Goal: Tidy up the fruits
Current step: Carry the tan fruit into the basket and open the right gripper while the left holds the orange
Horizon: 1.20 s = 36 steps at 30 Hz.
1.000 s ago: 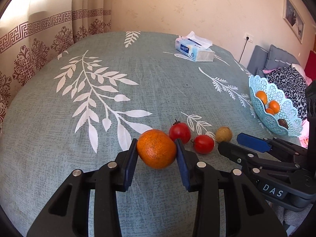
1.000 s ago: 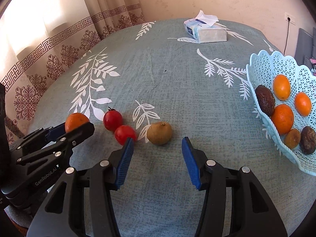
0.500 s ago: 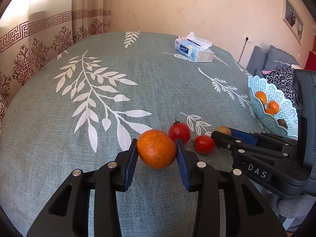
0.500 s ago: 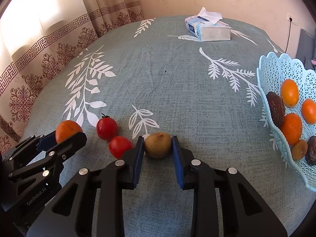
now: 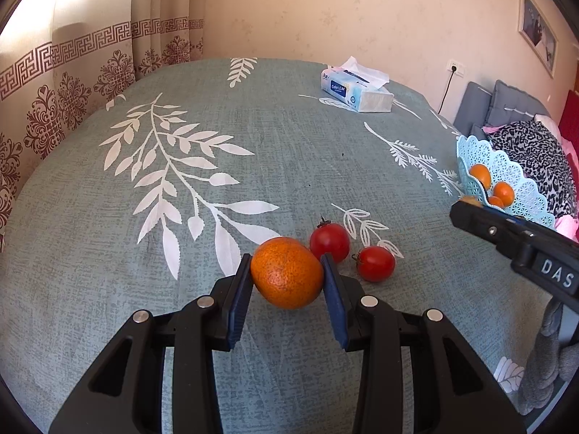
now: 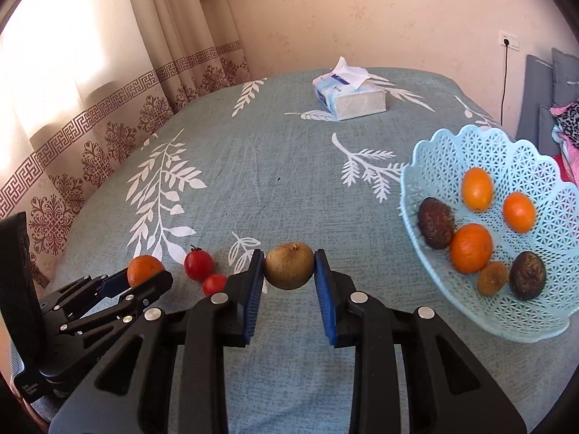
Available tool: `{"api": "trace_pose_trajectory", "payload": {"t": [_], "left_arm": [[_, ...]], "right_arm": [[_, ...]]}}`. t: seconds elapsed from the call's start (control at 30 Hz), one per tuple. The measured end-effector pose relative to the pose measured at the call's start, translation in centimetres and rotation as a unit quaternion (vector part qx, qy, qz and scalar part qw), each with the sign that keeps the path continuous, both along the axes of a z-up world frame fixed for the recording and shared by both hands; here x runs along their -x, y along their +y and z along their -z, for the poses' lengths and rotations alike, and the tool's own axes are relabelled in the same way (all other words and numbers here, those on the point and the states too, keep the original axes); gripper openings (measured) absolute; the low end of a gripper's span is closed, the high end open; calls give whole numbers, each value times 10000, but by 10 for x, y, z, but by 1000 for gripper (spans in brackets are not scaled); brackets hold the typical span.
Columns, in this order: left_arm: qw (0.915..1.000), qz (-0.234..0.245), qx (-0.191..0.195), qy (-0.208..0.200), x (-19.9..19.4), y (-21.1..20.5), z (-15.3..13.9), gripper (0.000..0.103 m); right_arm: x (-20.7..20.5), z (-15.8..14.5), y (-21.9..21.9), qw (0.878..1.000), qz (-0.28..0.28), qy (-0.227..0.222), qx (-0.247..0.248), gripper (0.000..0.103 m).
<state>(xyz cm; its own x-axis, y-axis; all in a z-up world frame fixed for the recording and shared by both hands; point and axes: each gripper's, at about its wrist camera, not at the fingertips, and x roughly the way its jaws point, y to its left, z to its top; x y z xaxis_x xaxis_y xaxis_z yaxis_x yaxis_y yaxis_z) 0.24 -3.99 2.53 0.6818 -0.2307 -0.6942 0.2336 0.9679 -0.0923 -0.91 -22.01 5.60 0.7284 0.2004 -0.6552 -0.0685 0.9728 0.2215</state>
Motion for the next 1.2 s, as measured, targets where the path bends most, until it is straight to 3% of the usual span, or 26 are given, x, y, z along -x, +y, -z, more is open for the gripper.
{"api": "trace_pose_trajectory", "payload": {"t": [0.4,0.87,0.9,1.0,1.2], "left_arm": [[9999,-47,-114,-26,1,-2,-1,38],[9996,-98,-279,-20,1,-6,-2,38],[9995,-97,-289,-23,1,-7,-3,38],[9996,-68,-284,-12,2,-10,-5,38],[9994,103,-327,-102,6,-25,-13,38]], "right_arm": [[28,-21,-64,9962,817,-290,-8,29],[40,-9,-103,9895,1429,-173,134,29],[40,-8,-104,9893,1447,-168,119,30],[42,-8,-109,9880,1532,-201,21,46],[46,-12,-112,9864,1608,-335,50,46]]}}
